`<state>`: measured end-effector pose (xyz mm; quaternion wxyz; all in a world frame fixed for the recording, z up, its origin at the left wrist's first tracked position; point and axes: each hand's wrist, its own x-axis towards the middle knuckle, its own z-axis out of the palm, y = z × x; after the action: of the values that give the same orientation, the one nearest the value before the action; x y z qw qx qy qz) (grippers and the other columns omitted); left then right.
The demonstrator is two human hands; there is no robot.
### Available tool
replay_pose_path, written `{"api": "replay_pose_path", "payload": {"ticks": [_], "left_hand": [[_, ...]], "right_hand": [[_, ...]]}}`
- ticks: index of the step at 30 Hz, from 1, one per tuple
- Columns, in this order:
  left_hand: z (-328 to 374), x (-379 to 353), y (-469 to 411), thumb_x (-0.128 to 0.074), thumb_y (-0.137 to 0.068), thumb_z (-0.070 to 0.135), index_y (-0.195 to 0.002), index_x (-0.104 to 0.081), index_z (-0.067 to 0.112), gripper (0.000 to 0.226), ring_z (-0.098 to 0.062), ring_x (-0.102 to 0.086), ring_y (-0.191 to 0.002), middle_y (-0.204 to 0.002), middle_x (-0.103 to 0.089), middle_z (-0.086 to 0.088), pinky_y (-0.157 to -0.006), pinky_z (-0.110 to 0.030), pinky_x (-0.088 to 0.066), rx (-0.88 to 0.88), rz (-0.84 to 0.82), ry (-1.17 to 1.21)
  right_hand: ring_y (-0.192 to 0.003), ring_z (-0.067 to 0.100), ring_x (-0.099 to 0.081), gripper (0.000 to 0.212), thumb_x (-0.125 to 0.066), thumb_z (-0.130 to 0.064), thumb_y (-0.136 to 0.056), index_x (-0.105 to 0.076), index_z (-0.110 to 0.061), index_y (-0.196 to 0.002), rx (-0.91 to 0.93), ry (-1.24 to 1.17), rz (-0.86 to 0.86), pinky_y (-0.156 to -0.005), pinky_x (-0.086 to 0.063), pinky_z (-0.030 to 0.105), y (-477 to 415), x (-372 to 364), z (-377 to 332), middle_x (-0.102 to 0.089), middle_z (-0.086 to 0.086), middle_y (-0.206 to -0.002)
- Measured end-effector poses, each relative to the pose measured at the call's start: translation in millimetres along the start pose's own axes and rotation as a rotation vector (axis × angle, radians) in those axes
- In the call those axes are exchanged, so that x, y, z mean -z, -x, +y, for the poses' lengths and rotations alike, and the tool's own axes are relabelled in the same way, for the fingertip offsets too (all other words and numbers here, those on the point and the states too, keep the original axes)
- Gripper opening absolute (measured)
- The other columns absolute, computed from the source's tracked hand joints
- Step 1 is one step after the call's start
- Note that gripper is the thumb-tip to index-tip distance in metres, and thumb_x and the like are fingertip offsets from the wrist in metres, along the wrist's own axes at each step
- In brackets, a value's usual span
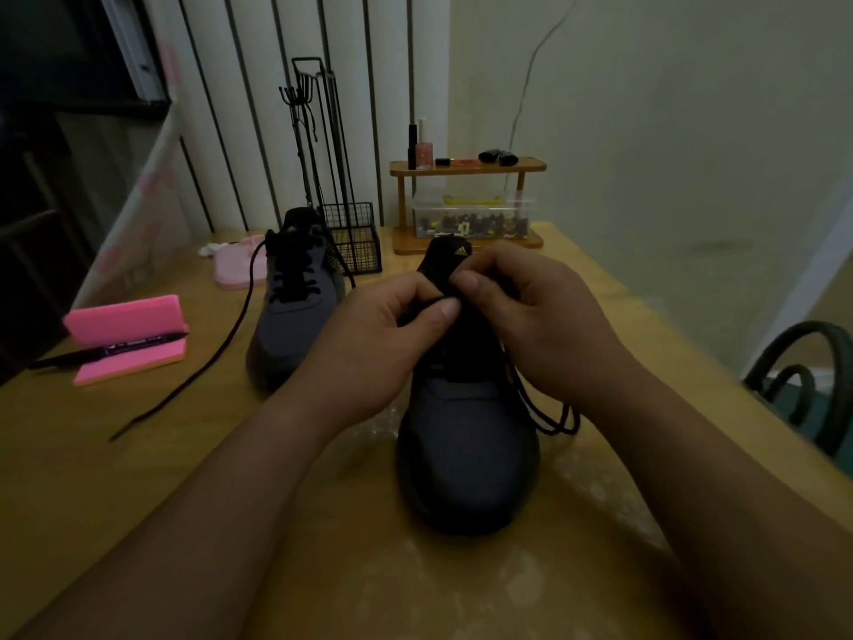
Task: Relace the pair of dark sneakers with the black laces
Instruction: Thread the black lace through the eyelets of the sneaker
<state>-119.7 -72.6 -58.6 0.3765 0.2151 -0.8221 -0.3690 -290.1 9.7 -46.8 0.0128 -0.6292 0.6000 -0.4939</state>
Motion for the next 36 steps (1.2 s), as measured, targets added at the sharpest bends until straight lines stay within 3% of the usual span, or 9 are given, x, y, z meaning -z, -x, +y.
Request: {"api": "replay_pose_path", "payload": {"ticks": [2,5,8,11,14,19,23,28,36], "left_hand": [[0.9,2.4,-0.5,-0.056,-0.106,0.03,-0.092,-0.068,0.013,0.025,-0.001,-0.05,-0.056,-0.062,-0.055,0.014,-0.056,-0.017,-0.041,0.039,0.044,0.03],[0.0,5.1,-0.9,-0.047,-0.109,0.036,-0.091,-0.065,0.014,0.035,-0.008,-0.039,-0.055,-0.061,-0.044,0.008,-0.055,-0.029,-0.034,0.06,0.07,0.072],[2.1,-0.7,0.7,-0.045,-0.11,0.035,-0.09,-0.062,0.011,0.035,-0.005,-0.04,-0.055,-0.061,-0.045,0.011,-0.056,-0.024,-0.034,0.055,0.022,0.06],[6.1,-6.7,3.5,-0.041,-0.112,0.036,-0.087,-0.059,0.019,0.035,-0.007,-0.043,-0.061,-0.069,-0.047,0.007,-0.057,-0.022,-0.036,0.035,-0.044,0.158],[5.1,-3.6,2.6,-0.036,-0.113,0.039,-0.086,-0.056,0.021,0.038,-0.009,-0.042,-0.063,-0.072,-0.046,0.002,-0.057,-0.023,-0.037,0.039,-0.025,0.189],[4.6,-2.8,2.4,-0.034,-0.109,0.048,-0.098,-0.061,0.01,0.048,-0.01,-0.05,-0.069,-0.079,-0.054,-0.005,-0.061,-0.022,-0.043,0.032,0.004,0.154],[-5.3,1.3,-6.6,-0.043,-0.112,0.028,-0.119,-0.061,0.028,0.02,-0.01,-0.058,-0.076,-0.099,-0.062,-0.005,-0.066,-0.03,-0.052,0.105,0.192,0.106],[-12.5,-3.0,-7.3,-0.042,-0.112,0.021,-0.138,-0.055,0.047,0.039,0.002,-0.058,-0.067,-0.077,-0.063,0.014,-0.059,-0.02,-0.05,0.076,0.07,-0.028],[-7.7,-5.3,-16.7,-0.053,-0.105,0.046,-0.112,-0.053,0.039,0.009,-0.028,-0.067,-0.081,-0.09,-0.064,-0.013,-0.07,-0.054,-0.061,0.099,0.125,-0.009]], "right_hand": [[-0.075,0.002,-0.059,0.006,-0.059,-0.027,-0.105,-0.065,-0.027,-0.105,-0.022,0.117,0.167,-0.061,-0.047,0.023,-1.4,7.8,8.5,-0.061,-0.014,-0.08],[-0.065,0.006,-0.051,0.011,-0.058,-0.027,-0.102,-0.067,-0.024,-0.107,-0.018,0.32,0.226,-0.06,-0.042,0.034,-0.5,19.4,18.7,-0.054,-0.014,-0.073],[-0.095,0.012,-0.055,0.024,-0.055,-0.035,-0.1,-0.065,-0.024,-0.118,0.127,0.446,0.23,-0.084,-0.044,0.039,1.3,15.5,7.8,-0.059,-0.01,-0.1],[-0.11,0.009,-0.056,0.034,-0.056,-0.033,-0.103,-0.06,-0.02,-0.134,0.19,0.271,0.039,-0.095,-0.045,0.03,4.6,3.7,-9.1,-0.063,-0.008,-0.119],[-0.105,0.006,-0.06,0.025,-0.058,-0.019,-0.104,-0.064,-0.018,-0.129,0.187,0.126,-0.084,-0.089,-0.049,0.024,4.7,-2.0,-10.6,-0.065,-0.007,-0.114],[-0.094,0.004,-0.063,0.012,-0.065,-0.013,-0.1,-0.07,-0.018,-0.109,0.177,0.085,0.018,-0.08,-0.05,0.019,2.5,-4.3,-4.8,-0.067,-0.009,-0.099],[-0.088,-0.002,-0.063,0.009,-0.065,-0.023,-0.101,-0.073,-0.023,-0.106,-0.003,0.027,0.216,-0.071,-0.047,0.013,-3.9,0.0,7.2,-0.068,-0.018,-0.092],[-0.083,-0.001,-0.06,0.008,-0.067,-0.026,-0.101,-0.075,-0.024,-0.101,-0.034,0.1,0.184,-0.068,-0.043,0.016,-1.4,-2.5,15.0,-0.064,-0.018,-0.087],[-0.089,0.003,-0.064,0.008,-0.068,-0.026,-0.099,-0.075,-0.023,-0.101,-0.074,0.102,0.126,-0.075,-0.056,0.029,-1.3,-12.1,10.4,-0.068,-0.014,-0.093]]}}
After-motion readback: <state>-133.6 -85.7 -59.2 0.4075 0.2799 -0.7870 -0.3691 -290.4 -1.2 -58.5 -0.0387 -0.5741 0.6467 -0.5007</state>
